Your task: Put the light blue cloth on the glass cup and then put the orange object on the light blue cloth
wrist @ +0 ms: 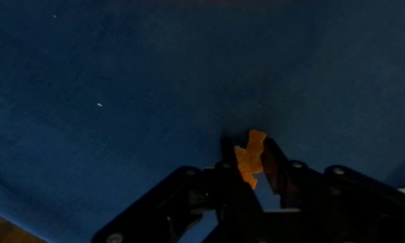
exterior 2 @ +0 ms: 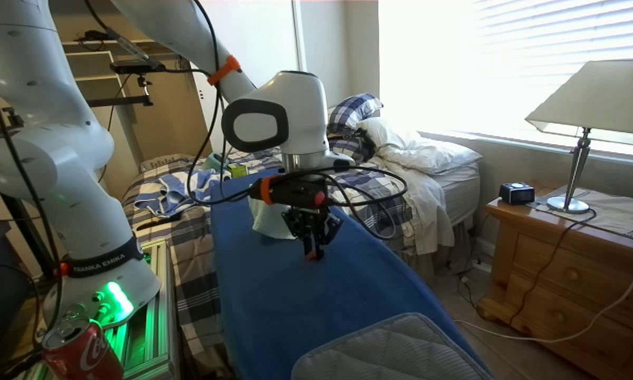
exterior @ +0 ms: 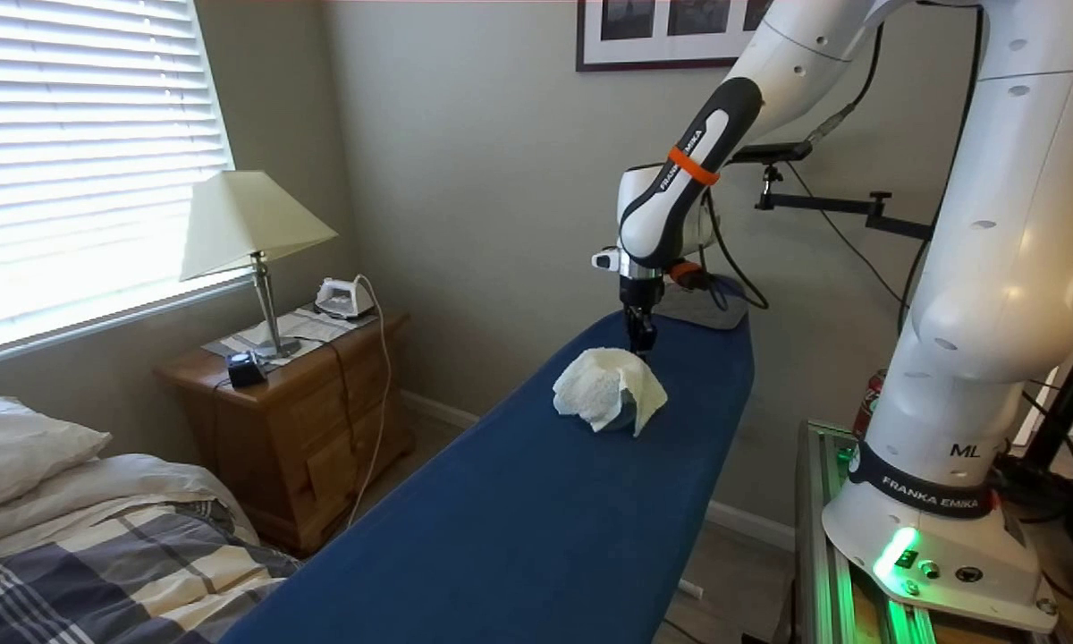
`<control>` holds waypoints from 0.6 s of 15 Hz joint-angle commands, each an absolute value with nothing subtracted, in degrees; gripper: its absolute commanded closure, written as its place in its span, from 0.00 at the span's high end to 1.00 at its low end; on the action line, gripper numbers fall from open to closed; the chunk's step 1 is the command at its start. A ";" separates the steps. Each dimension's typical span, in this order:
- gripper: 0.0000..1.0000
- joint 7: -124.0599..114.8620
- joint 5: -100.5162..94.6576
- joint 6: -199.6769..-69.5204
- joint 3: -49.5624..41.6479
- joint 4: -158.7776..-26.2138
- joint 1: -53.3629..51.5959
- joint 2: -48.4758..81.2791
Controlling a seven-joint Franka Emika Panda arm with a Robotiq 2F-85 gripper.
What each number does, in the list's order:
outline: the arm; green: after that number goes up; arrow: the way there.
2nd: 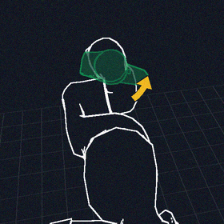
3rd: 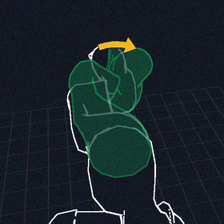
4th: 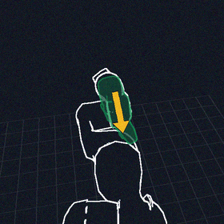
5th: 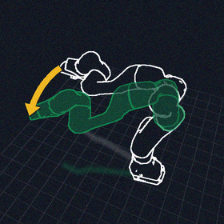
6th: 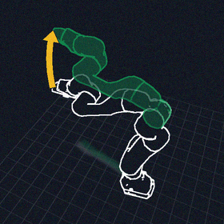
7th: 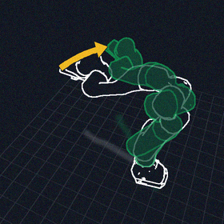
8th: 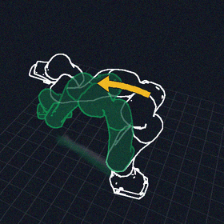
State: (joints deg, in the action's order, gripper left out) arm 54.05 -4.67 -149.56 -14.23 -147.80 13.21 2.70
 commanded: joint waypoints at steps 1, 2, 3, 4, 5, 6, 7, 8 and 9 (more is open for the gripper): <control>0.26 53.88 -4.80 -149.92 -13.51 -147.52 13.54 2.74; 0.26 53.91 -4.78 -149.82 -13.42 -147.54 13.51 2.60; 0.26 53.93 -4.80 -149.76 -13.35 -147.53 13.51 2.52; 0.26 54.05 -4.72 -149.42 -13.26 -147.53 13.50 2.31; 0.24 54.06 -4.80 -149.47 -13.19 -147.55 13.48 2.22; 0.24 54.12 -4.75 -149.36 -13.11 -147.55 13.47 2.09; 0.23 54.17 -4.77 -149.33 -13.03 -147.62 13.44 1.90; 0.23 54.24 -4.80 -149.26 -12.96 -147.69 13.40 1.68; 0.24 54.28 -4.84 -149.15 -12.89 -147.75 13.36 1.44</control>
State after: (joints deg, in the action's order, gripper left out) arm 54.08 -4.67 -149.56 -13.34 -147.73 13.18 2.55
